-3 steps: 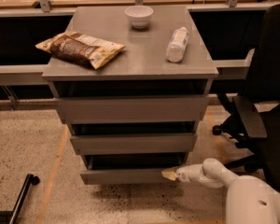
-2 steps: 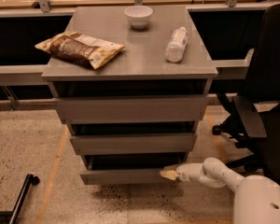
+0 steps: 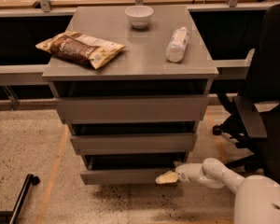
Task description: Open bottom drawer
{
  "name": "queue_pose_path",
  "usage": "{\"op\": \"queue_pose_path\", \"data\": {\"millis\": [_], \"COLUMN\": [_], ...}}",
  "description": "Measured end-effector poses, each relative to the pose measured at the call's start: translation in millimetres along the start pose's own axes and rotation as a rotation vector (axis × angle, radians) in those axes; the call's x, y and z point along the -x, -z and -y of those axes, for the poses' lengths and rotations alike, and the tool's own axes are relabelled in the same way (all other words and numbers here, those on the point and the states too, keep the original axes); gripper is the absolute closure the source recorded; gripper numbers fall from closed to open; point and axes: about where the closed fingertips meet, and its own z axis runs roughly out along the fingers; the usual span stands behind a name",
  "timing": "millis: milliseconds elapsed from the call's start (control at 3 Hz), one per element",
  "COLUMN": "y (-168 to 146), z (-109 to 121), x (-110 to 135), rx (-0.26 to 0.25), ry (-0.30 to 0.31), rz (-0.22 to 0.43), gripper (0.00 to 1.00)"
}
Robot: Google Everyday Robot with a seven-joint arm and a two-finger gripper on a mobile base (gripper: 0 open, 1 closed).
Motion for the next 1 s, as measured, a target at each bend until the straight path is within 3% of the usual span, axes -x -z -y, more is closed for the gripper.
{"op": "queue_pose_path", "data": {"millis": [333, 667, 1000], "y": [-18.5, -26.0, -24.5], "z": [21.5, 26.7, 25.5], "x": [-14.8, -20.2, -18.3], "rx": [-0.003, -0.001, -0.001], "ry": [-0.021, -0.027, -0.027], "rz": [-0.062, -0.104, -0.105], "gripper": [0.00, 0.00, 0.18]}}
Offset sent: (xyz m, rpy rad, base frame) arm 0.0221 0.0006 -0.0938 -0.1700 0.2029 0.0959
